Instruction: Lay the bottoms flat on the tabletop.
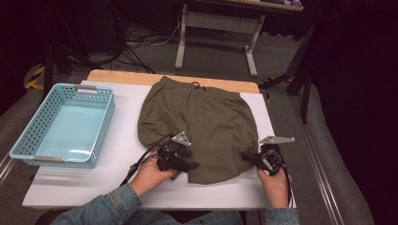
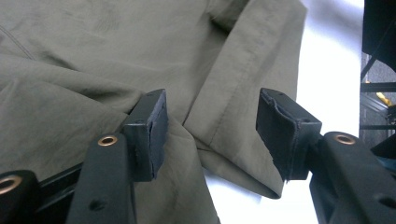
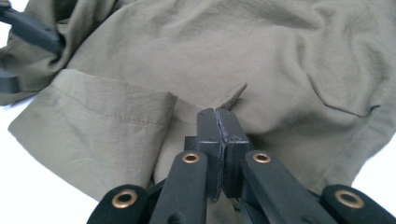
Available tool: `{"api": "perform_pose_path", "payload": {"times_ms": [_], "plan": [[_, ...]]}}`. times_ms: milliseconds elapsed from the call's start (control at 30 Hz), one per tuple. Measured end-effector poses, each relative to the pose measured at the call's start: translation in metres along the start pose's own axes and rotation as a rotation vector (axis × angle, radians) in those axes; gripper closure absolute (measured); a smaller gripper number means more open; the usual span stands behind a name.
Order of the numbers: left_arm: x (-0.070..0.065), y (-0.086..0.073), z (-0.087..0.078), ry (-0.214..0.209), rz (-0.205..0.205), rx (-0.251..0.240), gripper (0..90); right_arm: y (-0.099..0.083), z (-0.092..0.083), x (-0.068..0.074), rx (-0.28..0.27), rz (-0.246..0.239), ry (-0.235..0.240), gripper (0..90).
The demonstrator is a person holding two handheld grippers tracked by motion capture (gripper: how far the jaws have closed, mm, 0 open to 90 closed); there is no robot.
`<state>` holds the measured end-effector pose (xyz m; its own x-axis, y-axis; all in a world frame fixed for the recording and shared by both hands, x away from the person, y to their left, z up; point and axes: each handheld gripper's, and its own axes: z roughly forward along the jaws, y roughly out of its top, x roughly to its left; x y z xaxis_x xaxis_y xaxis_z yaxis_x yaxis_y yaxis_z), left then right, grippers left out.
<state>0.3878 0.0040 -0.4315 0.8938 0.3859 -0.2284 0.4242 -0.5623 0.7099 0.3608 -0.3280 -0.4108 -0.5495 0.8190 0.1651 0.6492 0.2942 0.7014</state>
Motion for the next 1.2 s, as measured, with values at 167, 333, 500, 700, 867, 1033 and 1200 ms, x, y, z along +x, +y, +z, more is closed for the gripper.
{"api": "perform_pose_path", "payload": {"times_ms": [167,333,500,700,867,1033,1200], "plan": [[-0.004,0.001,0.007,-0.040,0.025,0.008,42.2,-0.010,-0.016,0.006,-0.026,-0.023,-0.009,89.2],[-0.013,0.000,0.017,-0.084,0.052,0.060,50.0,-0.020,-0.027,0.009,-0.042,-0.031,0.000,89.4],[-0.020,-0.003,0.019,-0.133,0.085,0.097,80.2,-0.028,-0.037,0.014,-0.047,-0.049,0.014,89.4],[-0.034,-0.008,0.011,-0.206,0.156,0.130,89.8,-0.036,-0.047,0.012,-0.049,-0.044,0.014,89.2],[-0.040,-0.013,0.004,-0.195,0.191,0.127,89.7,-0.047,-0.056,0.004,-0.050,-0.020,0.021,88.1],[-0.029,-0.010,0.002,-0.123,0.108,0.066,75.0,-0.051,-0.058,0.002,-0.034,-0.008,0.029,82.3],[-0.018,-0.006,0.004,-0.088,0.040,0.032,56.3,-0.045,-0.058,0.001,-0.061,-0.004,0.010,68.3]]}}
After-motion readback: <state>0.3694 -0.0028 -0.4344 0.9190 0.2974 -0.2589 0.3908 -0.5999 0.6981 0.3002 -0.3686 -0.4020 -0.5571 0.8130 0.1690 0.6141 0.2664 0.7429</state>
